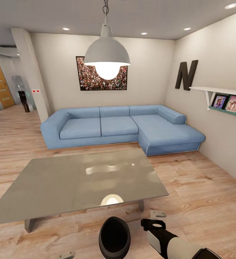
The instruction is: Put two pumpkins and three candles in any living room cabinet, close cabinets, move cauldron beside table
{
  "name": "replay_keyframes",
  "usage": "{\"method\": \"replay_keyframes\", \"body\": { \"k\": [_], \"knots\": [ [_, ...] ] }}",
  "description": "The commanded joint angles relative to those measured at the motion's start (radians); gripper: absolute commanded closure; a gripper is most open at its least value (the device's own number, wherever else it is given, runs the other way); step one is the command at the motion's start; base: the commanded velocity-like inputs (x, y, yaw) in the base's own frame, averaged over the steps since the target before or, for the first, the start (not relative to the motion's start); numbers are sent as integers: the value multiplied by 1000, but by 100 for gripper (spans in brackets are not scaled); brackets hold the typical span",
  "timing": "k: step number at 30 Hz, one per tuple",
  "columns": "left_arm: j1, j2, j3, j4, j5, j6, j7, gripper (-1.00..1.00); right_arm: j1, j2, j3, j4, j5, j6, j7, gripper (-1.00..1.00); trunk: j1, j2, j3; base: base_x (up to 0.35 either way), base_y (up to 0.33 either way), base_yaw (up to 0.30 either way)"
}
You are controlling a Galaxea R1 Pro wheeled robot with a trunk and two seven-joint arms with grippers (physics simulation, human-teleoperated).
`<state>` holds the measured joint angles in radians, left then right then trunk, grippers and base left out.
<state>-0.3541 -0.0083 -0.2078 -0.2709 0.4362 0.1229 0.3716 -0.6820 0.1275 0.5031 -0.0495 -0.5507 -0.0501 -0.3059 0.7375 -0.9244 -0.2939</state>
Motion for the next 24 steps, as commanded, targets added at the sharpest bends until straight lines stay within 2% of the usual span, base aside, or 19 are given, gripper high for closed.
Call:
{"method": "replay_keyframes", "body": {
  "k": [1, 5, 10, 17, 19, 24],
  "knots": [
    [0, 1, -8, -2, 6, 6, 7, -100, 0, 2, 8, 0, -11, -3, -3, -100, -4, 6, 3, 0, 0, 0],
    [0, 1, -8, -1, 6, 6, 7, -100, 0, 6, 8, -2, -11, 6, -4, -100, -19, 34, 19, 0, 0, 0],
    [0, 1, -7, -1, 7, 6, 7, -100, 0, 7, 9, -3, -11, 11, -3, -100, -19, 34, 19, 0, 0, 0],
    [0, 1, -8, 0, 9, 10, 4, -100, -1, 8, 9, -2, -11, 12, -2, -100, -46, 83, 41, 0, 0, 0],
    [0, 1, -8, 2, 9, 12, -3, -100, -1, 8, 9, -1, -11, 13, -2, -100, -54, 97, 47, 0, 0, 0],
    [0, 4, -13, 5, 11, 22, -75, -100, -1, 5, 8, -1, -11, 13, -2, -100, -73, 132, 63, 0, 0, 0]
  ]
}}
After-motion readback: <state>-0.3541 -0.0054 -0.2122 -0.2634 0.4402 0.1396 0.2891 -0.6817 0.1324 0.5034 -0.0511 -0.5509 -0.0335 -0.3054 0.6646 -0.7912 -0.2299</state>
